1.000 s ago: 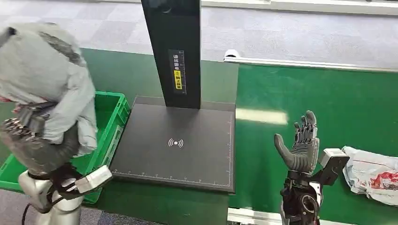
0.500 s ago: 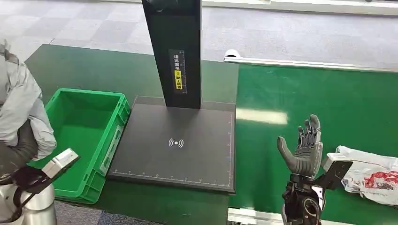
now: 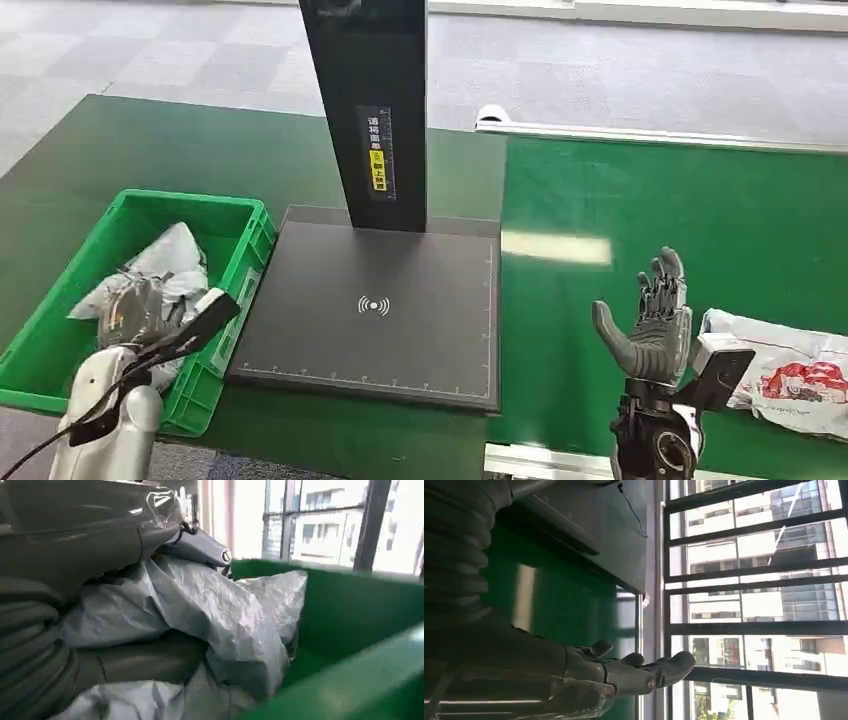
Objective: Moved the parcel from conveyor to table for the left to box.
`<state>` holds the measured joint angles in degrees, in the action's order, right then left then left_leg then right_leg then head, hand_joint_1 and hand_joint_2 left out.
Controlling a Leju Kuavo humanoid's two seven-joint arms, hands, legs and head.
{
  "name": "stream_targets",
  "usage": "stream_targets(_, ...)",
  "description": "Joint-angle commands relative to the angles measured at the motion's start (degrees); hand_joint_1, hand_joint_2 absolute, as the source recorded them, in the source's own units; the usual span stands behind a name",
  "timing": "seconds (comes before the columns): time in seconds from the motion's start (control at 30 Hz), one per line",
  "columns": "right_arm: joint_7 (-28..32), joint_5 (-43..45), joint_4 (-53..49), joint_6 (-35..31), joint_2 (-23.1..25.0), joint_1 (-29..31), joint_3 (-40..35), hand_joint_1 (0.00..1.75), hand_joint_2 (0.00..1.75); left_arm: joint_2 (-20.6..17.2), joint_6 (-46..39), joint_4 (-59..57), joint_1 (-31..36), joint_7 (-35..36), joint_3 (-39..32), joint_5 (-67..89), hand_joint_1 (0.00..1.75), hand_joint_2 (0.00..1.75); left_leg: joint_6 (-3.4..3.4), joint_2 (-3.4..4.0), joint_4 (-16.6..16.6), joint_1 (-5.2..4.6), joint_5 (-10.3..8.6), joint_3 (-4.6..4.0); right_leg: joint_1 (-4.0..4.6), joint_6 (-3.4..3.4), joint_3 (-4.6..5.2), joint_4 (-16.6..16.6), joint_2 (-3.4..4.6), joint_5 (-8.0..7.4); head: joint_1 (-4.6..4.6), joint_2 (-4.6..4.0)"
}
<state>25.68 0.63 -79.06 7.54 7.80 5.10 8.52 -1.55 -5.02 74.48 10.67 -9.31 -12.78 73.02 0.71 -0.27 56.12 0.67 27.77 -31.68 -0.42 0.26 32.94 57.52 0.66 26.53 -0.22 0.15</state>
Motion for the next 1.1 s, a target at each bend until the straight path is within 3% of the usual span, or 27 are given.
stream_targets(0.03, -0.8, -0.4, 1.0, 0.6, 1.6, 0.2, 2.3, 0.0, 1.75, -3.5, 1.8, -6.4, -1.8, 0.8, 3.4, -1.2, 1.75, 1.75, -0.02, 0.08, -0.1, -0.09, 0.04, 0.23, -0.08, 0.01, -0.18, -0.1, 0.03, 0.03, 0.0, -0.02)
stream_targets(0.13, -1.1, -0.6, 0.7, 0.8, 1.9, 0.0, 2.3, 0.0, 1.75, -3.7, 1.6, -6.0, -2.3, 1.6, 3.3, -0.9, 1.69, 1.75, 0.01, 0.09, -0.1, -0.12, 0.08, 0.22, -0.11, -0.01, -0.13, -0.1, 0.05, 0.0, -0.02, -0.02)
stream_targets(0.2, -1.4, -0.9, 0.6, 0.9, 2.4, 0.0, 2.6, 0.0, 1.75, -3.6, -0.3, -6.1, -2.1, 4.2, 2.3, -0.2, 1.26, 1.75, 0.02, 0.16, -0.2, -0.12, 0.08, 0.25, -0.11, -0.02, -0.12, -0.1, 0.1, -0.03, -0.07, -0.02)
stream_targets(0.23, -1.6, -1.1, 0.4, 0.9, 2.6, 0.3, 3.0, 0.0, 1.75, -3.4, -1.5, -5.9, -1.6, 4.5, 1.7, -0.2, 1.2, 1.75, 0.02, 0.17, -0.2, -0.12, 0.06, 0.27, -0.1, -0.03, -0.14, -0.2, 0.09, -0.05, -0.04, 0.0)
stream_targets(0.27, -1.9, -1.2, 0.1, 0.9, 2.7, 0.5, 3.2, 0.0, 1.75, -3.1, -3.3, -5.3, -1.0, 4.5, 1.4, 0.1, 0.51, 1.75, 0.01, 0.12, -0.1, -0.1, 0.12, 0.19, -0.1, 0.01, -0.06, 0.0, 0.09, 0.01, -0.04, -0.02)
stream_targets(0.3, -2.1, -1.3, -0.2, 0.9, 2.7, 0.5, 3.5, 0.0, 1.75, -2.6, -6.7, -4.6, -0.3, 3.9, 1.3, 0.2, 0.0, 1.75, 0.02, 0.18, -0.2, -0.08, 0.1, 0.22, -0.07, -0.01, -0.09, -0.1, 0.12, -0.01, -0.04, -0.02)
stream_targets(0.57, -2.8, -0.5, 0.9, 0.5, 2.0, 1.8, 2.4, 0.0, 1.75, -0.7, -27.7, 8.0, -0.5, -3.8, 1.9, -4.0, 0.0, 1.75, -0.03, 0.01, 0.0, 0.04, 0.09, 0.02, 0.05, 0.04, 0.0, 0.0, -0.03, 0.01, -0.04, -0.02)
stream_targets(0.83, -2.7, 0.0, 1.8, -0.3, 1.4, 2.2, 2.2, 0.0, 1.75, -0.4, -33.7, 10.7, -0.9, -8.0, 3.8, -6.0, 0.0, 1.75, -0.03, -0.04, -0.1, 0.0, 0.03, 0.11, 0.02, 0.02, -0.12, -0.1, -0.1, -0.03, -0.04, 0.0)
stream_targets(1.03, -2.4, 0.3, 2.3, -0.6, 1.1, 2.4, 1.9, 0.0, 1.75, 3.1, -35.0, 14.7, -1.6, -17.4, 0.2, -10.6, 0.0, 1.75, -0.01, -0.01, -0.1, 0.0, 0.06, 0.1, 0.01, 0.02, -0.07, -0.1, -0.05, -0.01, -0.04, -0.02)
stream_targets(1.1, -2.2, 0.4, 2.6, -0.7, 1.0, 2.4, 1.6, 0.0, 1.75, 2.9, -35.0, 14.9, -2.3, -21.8, 1.9, -19.5, 0.0, 1.75, -0.03, 0.04, -0.1, 0.01, 0.07, 0.13, 0.02, 0.04, -0.1, -0.1, 0.0, -0.02, -0.04, -0.02)
